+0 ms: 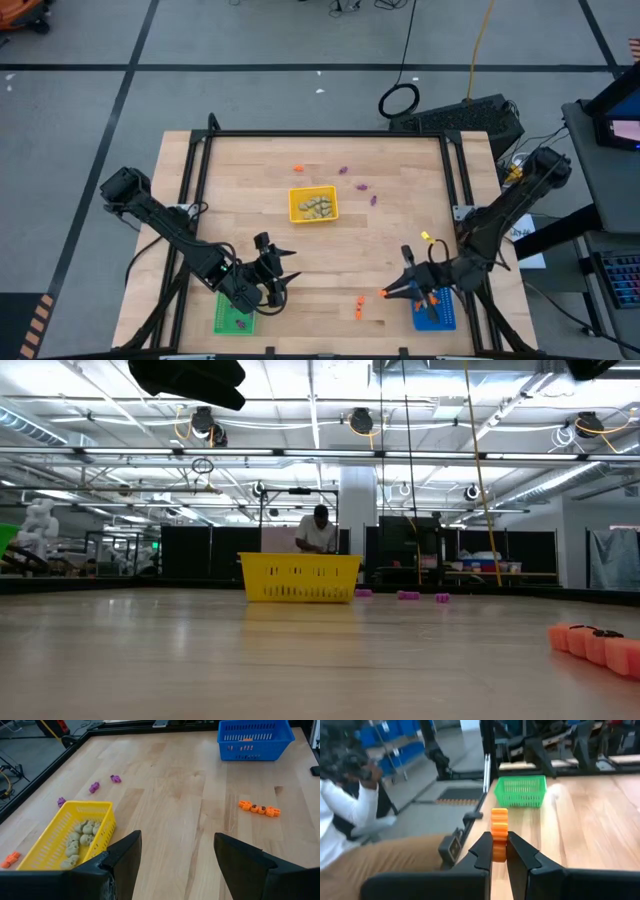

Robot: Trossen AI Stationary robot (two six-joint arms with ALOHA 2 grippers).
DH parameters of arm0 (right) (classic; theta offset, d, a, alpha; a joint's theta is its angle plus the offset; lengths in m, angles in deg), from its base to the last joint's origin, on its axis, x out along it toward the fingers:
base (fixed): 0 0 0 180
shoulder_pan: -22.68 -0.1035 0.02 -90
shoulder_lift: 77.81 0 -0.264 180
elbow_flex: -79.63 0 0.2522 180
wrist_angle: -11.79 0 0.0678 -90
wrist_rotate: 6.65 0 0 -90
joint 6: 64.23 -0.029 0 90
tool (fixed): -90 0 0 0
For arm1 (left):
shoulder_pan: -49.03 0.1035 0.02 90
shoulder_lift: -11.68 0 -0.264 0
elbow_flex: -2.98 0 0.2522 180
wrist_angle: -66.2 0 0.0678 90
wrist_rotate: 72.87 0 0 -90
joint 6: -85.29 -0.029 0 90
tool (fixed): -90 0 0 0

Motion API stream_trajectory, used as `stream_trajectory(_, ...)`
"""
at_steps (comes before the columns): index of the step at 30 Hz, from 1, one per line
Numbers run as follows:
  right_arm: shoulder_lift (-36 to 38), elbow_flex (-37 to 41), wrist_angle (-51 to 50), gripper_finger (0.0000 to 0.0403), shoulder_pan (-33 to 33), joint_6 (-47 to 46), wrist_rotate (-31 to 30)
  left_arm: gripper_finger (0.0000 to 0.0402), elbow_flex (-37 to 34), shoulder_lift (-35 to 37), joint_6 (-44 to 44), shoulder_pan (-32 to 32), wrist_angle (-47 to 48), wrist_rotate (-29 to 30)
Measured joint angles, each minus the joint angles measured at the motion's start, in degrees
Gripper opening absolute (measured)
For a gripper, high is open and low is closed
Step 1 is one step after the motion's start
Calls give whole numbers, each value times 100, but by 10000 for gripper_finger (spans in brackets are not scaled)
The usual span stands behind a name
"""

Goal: Sort Halloween decoration
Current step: Put the orange skeleton toy in the blue basket

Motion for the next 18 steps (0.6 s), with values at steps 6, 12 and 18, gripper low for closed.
stream_trajectory(6,83,-884,-2124,16,-151,-591,1,249,0,-2,0,0,-6,0)
stream_trajectory(12,81,-1720,-4492,16,-343,-1968,18,249,0,-2,0,1,-8,2)
stream_trajectory(18,81,-1952,-5712,16,-509,-3139,435,249,0,-2,0,0,-10,1)
